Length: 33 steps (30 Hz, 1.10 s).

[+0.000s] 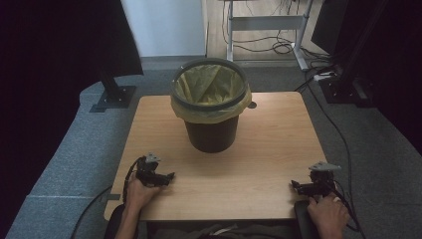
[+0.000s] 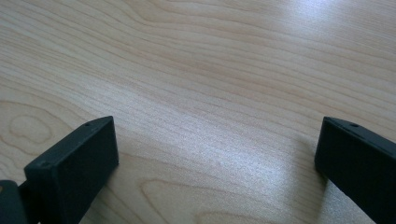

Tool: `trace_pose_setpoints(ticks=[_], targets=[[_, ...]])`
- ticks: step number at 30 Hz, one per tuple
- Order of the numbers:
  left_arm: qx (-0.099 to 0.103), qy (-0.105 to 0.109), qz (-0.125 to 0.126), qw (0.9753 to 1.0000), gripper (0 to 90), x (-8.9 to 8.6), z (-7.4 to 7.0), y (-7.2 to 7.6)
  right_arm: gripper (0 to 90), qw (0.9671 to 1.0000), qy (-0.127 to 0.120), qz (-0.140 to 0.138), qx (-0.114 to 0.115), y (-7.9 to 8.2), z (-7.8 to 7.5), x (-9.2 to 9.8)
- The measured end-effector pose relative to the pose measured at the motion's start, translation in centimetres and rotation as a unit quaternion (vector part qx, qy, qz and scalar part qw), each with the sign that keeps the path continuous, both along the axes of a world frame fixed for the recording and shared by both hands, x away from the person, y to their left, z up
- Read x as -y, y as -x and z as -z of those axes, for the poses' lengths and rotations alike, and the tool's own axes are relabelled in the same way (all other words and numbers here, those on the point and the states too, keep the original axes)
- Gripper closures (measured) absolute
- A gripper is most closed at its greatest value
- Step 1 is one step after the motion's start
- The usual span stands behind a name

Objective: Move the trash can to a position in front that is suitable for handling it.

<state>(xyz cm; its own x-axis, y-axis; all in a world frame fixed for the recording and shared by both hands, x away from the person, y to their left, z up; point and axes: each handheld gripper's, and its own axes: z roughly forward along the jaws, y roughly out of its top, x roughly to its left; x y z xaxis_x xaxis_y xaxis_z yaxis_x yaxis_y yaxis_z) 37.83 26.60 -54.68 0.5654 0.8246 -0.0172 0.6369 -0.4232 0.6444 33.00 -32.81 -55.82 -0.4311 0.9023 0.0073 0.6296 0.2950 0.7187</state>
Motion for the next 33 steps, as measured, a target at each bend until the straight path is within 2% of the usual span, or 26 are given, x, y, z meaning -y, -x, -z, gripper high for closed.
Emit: trace_pose_setpoints(ticks=[4, 6, 16, 19, 23, 27, 33], targets=[[0.000, 0.001, -0.008, 1.0000, 0.0, 0.2, 0.0, 0.0, 0.0, 1.0000, 0.000, -0.001, 0.000, 0.0, 0.0, 0.0], [0.000, 0.000, -0.013, 0.9999, 0.0, 0.2, 0.0, 0.0, 0.0, 0.9999, 0.000, -0.012, 0.000, -0.2, 0.0, 0.1], [0.000, 0.001, -0.014, 0.9999, 0.0, 0.4, 0.0, -0.2, 0.0, 0.9998, -0.001, -0.021, 0.000, -1.4, 0.0, -0.5], [-0.004, -0.002, -0.006, 1.0000, 0.0, 0.5, -0.1, -0.4, 0.0, 0.9996, -0.007, -0.027, -0.004, -1.9, -0.1, -0.9], [-0.012, -0.001, 0.007, 0.9999, 0.0, 0.7, -0.2, -1.0, 0.0, 0.9988, -0.019, -0.035, -0.027, -2.7, -0.7, -1.3], [-0.019, -0.002, 0.018, 0.9997, 0.0, 1.0, -0.6, -1.6, 0.0, 0.9988, -0.026, -0.037, -0.017, -3.2, -1.6, -1.8], [-0.008, 0.003, 0.026, 0.9996, 0.0, 1.2, -1.2, -2.2, 0.0, 0.9981, -0.041, -0.045, -0.009, -4.0, -2.7, -2.5]])
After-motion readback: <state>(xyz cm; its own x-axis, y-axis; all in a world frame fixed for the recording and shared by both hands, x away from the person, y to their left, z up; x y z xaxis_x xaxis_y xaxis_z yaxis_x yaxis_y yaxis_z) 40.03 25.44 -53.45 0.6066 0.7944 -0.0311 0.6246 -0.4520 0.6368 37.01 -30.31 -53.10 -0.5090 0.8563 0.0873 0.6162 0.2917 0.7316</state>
